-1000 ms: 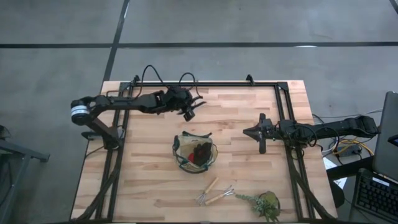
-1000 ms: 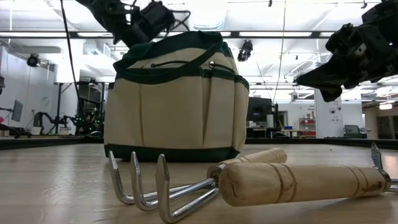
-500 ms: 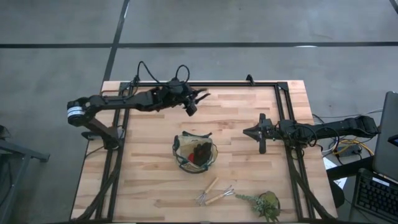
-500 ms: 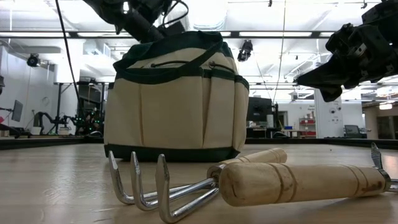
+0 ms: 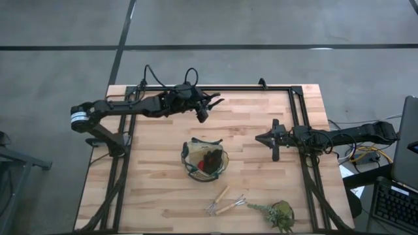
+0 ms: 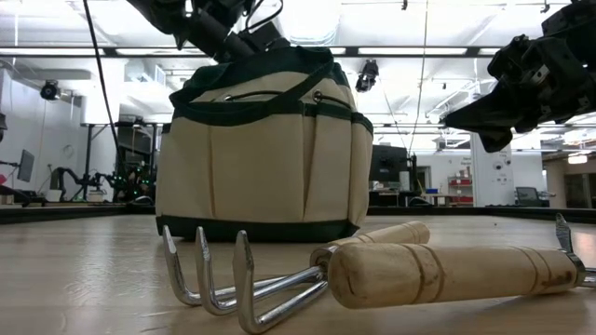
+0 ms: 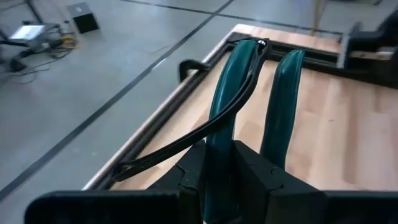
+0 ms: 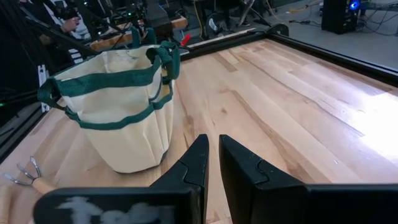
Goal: Pick & Place Garden tools in Gardening bag
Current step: Put the green shear scissors into the gardening bag
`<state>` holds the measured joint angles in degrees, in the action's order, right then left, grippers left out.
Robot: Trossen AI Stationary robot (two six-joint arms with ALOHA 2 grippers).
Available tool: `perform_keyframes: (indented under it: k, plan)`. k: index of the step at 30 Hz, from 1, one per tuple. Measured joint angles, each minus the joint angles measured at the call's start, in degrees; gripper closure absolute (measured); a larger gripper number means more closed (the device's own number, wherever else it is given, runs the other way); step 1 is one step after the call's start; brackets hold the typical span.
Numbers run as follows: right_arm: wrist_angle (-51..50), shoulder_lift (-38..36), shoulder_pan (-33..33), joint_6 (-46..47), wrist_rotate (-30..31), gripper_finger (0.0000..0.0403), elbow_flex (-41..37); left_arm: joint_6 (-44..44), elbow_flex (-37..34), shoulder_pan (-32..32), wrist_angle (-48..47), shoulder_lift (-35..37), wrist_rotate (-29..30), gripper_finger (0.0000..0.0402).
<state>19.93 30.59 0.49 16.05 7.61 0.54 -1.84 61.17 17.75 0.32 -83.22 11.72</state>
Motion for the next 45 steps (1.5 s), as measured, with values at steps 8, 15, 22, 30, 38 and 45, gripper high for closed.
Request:
perform_keyframes:
  k: [8, 15, 22, 30, 38, 45]
  plan:
    - [0.18, 0.0, -0.01, -0.02, 0.01, 0.0369, 0.0, -1.25, 0.0, -0.93, 5.06, -0.06, -4.95, 0.0342]
    - [1.99, 0.0, 0.0, -0.2, -0.01, 0.0369, 0.0, -1.34, 0.0, -2.95, 6.98, -0.08, -5.42, 0.0342]
    - [2.2, -0.02, 0.0, -0.2, -0.03, 0.0369, 0.0, -1.05, -0.02, -4.1, 9.5, -0.1, -5.54, 0.0342]
    - [2.25, -0.02, 0.0, -0.2, -0.05, 0.0369, 0.0, -1.64, -0.5, -5.44, 12.78, -0.1, -6.73, 0.0342]
    - [3.35, -0.07, 0.0, -0.07, -0.1, 0.0369, 0.0, -1.62, -0.55, -6.66, 16.5, -2.27, -8.21, 0.0342]
    - [3.38, -0.12, 0.0, -0.01, -0.15, 0.0369, 0.0, -2.28, -0.57, -8.01, 21.65, -5.09, -10.21, 0.0342]
